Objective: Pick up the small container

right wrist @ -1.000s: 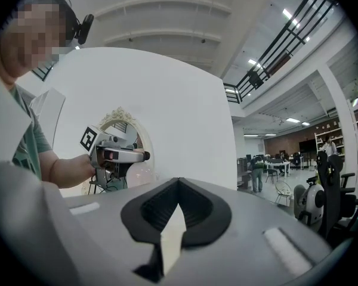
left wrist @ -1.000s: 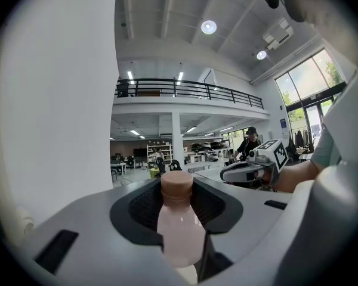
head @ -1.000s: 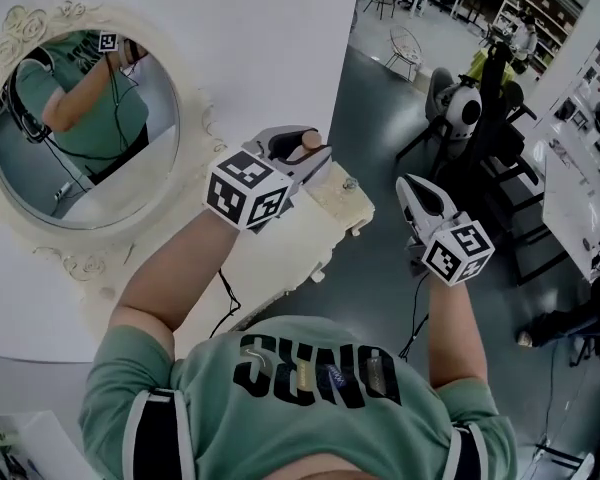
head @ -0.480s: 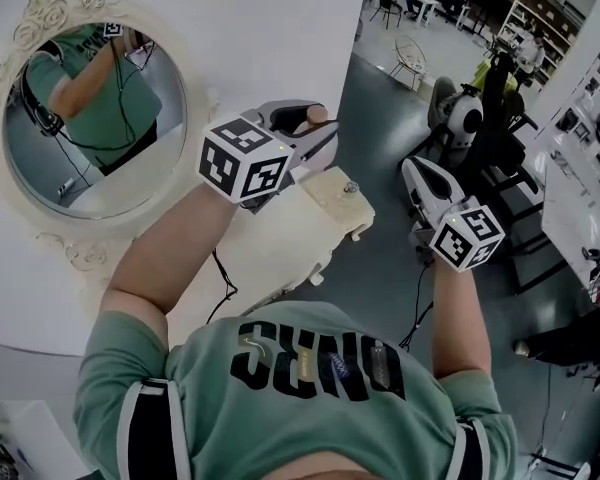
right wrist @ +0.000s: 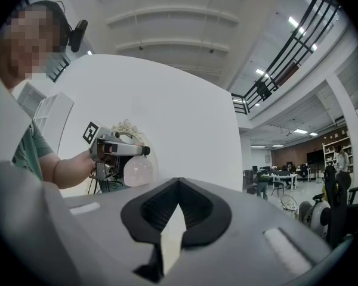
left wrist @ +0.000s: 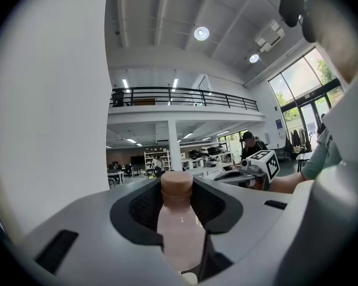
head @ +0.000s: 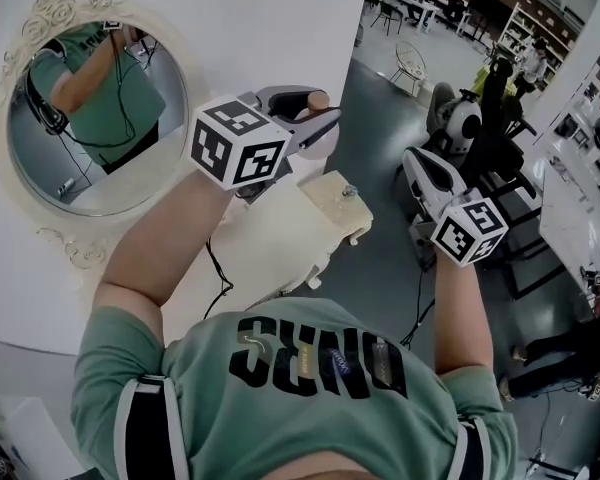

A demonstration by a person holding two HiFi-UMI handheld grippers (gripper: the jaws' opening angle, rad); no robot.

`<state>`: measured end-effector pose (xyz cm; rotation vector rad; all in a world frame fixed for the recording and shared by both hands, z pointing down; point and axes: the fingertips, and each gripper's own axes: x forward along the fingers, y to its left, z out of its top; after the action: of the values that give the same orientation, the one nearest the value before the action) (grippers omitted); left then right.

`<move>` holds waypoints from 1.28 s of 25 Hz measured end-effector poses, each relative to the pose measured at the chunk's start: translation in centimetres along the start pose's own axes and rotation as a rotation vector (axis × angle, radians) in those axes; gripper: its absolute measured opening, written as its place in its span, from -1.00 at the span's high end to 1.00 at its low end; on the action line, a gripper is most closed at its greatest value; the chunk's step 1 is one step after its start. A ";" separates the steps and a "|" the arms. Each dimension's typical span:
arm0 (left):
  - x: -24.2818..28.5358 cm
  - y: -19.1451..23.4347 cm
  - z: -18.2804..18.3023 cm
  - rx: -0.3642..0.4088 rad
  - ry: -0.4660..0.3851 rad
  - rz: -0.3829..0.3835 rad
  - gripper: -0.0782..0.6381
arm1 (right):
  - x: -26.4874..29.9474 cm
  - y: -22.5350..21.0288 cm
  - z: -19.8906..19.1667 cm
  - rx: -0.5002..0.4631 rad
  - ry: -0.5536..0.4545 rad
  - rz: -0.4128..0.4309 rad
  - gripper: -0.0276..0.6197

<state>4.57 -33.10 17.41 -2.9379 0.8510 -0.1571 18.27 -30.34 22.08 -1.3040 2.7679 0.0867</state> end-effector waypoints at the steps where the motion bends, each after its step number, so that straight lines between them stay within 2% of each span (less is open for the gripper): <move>1: -0.1 0.0 0.0 0.001 0.000 -0.001 0.39 | 0.1 0.0 0.1 -0.001 -0.002 0.001 0.89; 18: 0.0 0.8 -0.1 -0.006 0.004 0.001 0.39 | 1.2 0.0 -0.2 -0.003 0.005 0.011 0.89; 24: -0.1 1.0 -0.2 -0.005 0.008 0.006 0.39 | 1.3 0.2 -0.2 -0.060 0.016 -0.001 0.89; 32: 0.4 0.7 -0.6 -0.007 0.013 0.001 0.39 | 1.1 0.1 -0.7 -0.069 0.032 0.002 0.89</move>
<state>4.43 -33.90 17.91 -2.9464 0.8568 -0.1735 17.44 -31.22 22.69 -1.3292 2.8165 0.1639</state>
